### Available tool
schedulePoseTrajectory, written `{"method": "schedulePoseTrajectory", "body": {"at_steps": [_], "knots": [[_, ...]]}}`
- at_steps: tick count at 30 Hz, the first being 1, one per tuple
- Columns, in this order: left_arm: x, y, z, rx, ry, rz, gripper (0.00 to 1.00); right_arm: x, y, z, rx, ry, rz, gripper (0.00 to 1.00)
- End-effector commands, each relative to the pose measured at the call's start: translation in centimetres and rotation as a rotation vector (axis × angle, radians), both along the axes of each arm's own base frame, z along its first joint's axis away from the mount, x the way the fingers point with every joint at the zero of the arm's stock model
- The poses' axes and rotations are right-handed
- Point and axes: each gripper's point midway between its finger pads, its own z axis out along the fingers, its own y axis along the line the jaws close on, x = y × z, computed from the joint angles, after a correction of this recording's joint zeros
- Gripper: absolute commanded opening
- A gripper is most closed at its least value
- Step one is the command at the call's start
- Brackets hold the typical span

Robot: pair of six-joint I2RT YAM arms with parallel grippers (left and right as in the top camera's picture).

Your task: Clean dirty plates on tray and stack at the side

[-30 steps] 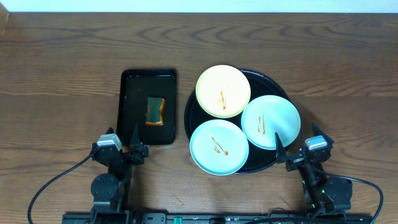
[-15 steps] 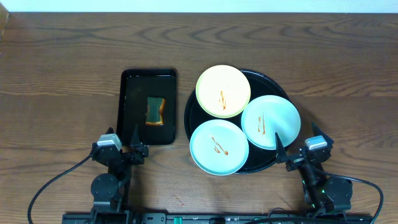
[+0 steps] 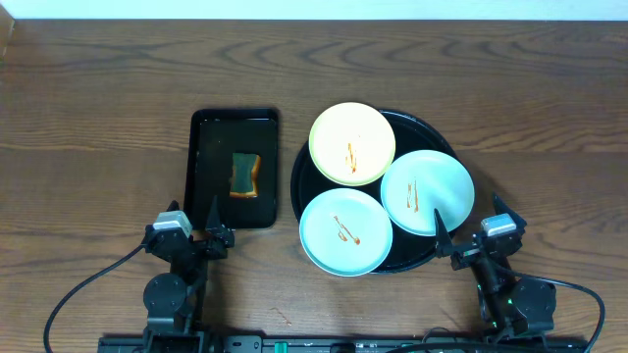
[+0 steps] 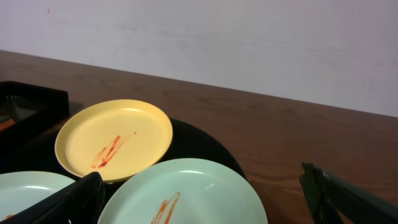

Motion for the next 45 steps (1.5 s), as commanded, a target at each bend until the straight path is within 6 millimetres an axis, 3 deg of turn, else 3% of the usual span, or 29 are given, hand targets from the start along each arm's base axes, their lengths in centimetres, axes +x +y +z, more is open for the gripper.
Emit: {"method": "schedulePoseTrajectory", "body": {"at_steps": [1, 13, 23, 30, 38, 45], "knots": [[-0.1, 0.3, -1.8, 0.021, 0.061, 0.011, 0.79, 0.0, 0.2, -0.3, -0.009, 0.008, 0.012, 0.99], [-0.1, 0.3, -2.1, 0.021, 0.073, 0.011, 0.79, 0.1, -0.2, -0.3, 0.052, 0.027, -0.017, 0.99], [-0.1, 0.3, -3.1, 0.026, 0.195, 0.010, 0.79, 0.4, -0.8, -1.1, 0.109, 0.096, -0.061, 0.99], [0.3, 0.3, -0.6, 0.030, 0.280, 0.009, 0.79, 0.4, -1.1, -0.4, 0.124, 0.202, -0.087, 0.99], [0.7, 0.2, 0.8, 0.038, 0.468, 0.007, 0.79, 1.0, -1.1, 1.6, 0.103, 0.340, -0.100, 0.99], [0.8, 0.2, 1.8, 0.045, 0.649, 0.005, 0.79, 2.0, -1.1, 1.0, 0.069, 0.554, -0.122, 0.99]]}}
